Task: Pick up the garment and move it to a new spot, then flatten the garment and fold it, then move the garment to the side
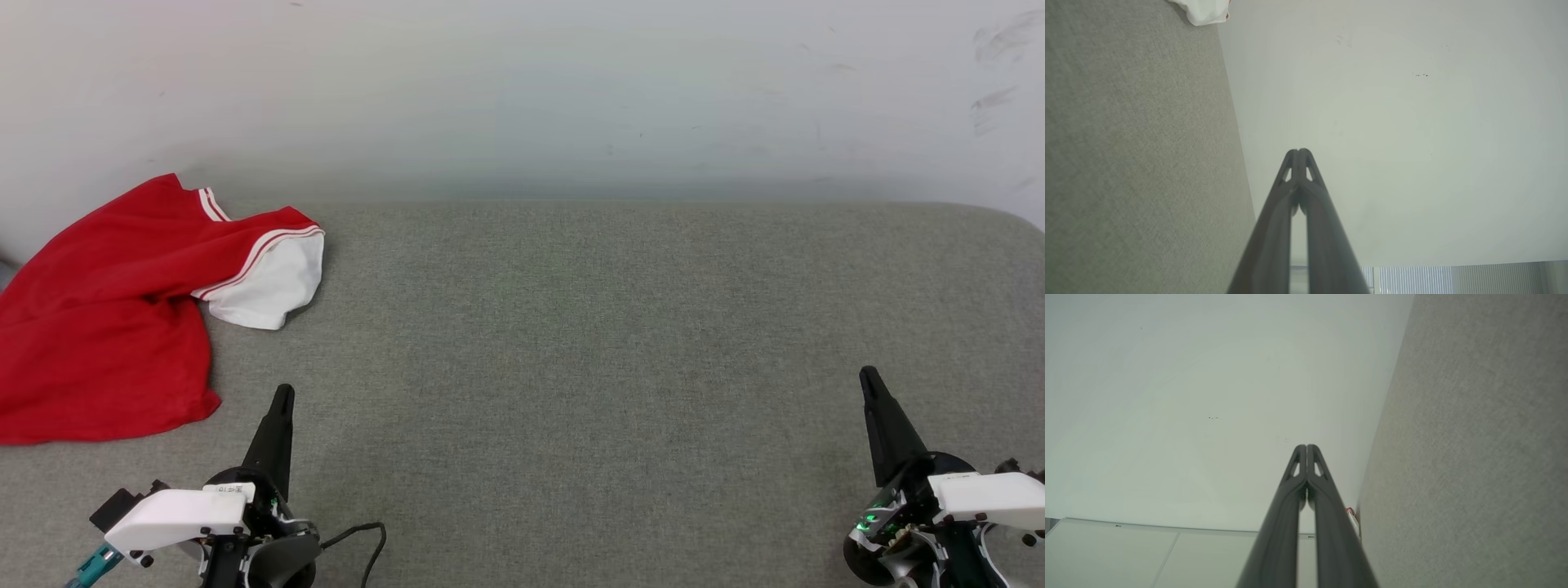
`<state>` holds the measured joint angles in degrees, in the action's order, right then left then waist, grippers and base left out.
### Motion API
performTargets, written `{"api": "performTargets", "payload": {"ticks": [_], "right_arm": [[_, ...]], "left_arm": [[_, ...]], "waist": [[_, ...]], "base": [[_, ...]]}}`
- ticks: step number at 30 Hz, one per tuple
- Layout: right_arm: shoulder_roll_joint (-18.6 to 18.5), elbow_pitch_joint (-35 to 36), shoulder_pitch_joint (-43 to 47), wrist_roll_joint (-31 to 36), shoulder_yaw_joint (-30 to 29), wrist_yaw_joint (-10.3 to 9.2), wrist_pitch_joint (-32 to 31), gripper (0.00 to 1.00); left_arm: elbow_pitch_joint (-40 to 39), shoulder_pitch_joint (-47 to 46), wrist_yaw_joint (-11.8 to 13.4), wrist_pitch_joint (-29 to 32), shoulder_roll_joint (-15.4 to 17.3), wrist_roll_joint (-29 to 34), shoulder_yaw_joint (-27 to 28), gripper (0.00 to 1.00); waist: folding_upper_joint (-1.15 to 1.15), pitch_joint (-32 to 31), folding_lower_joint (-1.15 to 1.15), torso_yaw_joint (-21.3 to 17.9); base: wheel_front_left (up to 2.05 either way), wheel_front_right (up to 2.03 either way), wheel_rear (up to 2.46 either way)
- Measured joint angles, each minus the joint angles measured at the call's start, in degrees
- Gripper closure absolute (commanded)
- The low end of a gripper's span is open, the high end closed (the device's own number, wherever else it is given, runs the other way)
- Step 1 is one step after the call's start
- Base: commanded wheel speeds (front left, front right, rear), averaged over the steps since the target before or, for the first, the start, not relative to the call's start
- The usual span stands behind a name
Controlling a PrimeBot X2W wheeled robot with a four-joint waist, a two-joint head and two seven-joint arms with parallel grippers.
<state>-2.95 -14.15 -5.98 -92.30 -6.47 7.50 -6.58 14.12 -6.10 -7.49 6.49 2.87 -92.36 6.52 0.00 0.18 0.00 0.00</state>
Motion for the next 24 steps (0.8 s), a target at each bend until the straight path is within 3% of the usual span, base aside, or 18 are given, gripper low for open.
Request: {"api": "performTargets", "payload": {"ticks": [8, 9, 11, 12, 13, 24], "right_arm": [[0.0, 0.0, 0.0, 0.0, 0.01, 0.0, 0.0, 1.0], [0.0, -0.09, 0.02, 0.0, 0.01, 0.0, 0.0, 0.0], [0.01, -0.9, 0.71, 0.01, 0.04, 0.0, 0.0, 0.0], [0.02, -1.44, 1.25, 0.01, 0.03, 0.0, 0.0, 1.0], [0.02, -1.92, 1.74, 0.01, 0.03, 0.0, 0.0, 0.0], [0.03, -1.68, 2.77, 3.7, 0.77, -0.01, 2.82, 0.0]], "left_arm": [[0.0, 0.0, 0.0, -0.01, 0.0, 0.0, -0.01, 1.0], [0.09, 0.02, 0.0, -0.01, -0.01, 0.0, -0.02, 0.0], [0.92, 0.61, 0.0, -0.11, -0.07, -0.01, -0.18, 0.0], [1.45, 1.18, 0.0, -0.11, -0.12, -0.01, -0.25, 1.0], [2.03, 1.66, 0.0, -0.11, -0.18, -0.01, -0.32, 0.0], [0.92, 2.63, 0.01, -2.92, -0.25, 3.41, -0.54, 0.0]], "waist": [[0.0, 0.0, 0.0, 0.0], [0.0, 0.0, 0.0, 0.0], [0.0, 0.0, 0.0, 0.0], [0.0, 0.0, 0.0, 0.0], [0.0, 0.0, 0.0, 0.0], [0.0, 0.1, 0.0, 0.03]], "base": [[0.0, 0.0, 0.0], [0.0, 0.0, 0.0], [0.0, 0.0, 0.0], [0.0, 0.0, 0.0], [0.0, 0.0, 0.0], [0.0, 0.0, 0.0]]}}
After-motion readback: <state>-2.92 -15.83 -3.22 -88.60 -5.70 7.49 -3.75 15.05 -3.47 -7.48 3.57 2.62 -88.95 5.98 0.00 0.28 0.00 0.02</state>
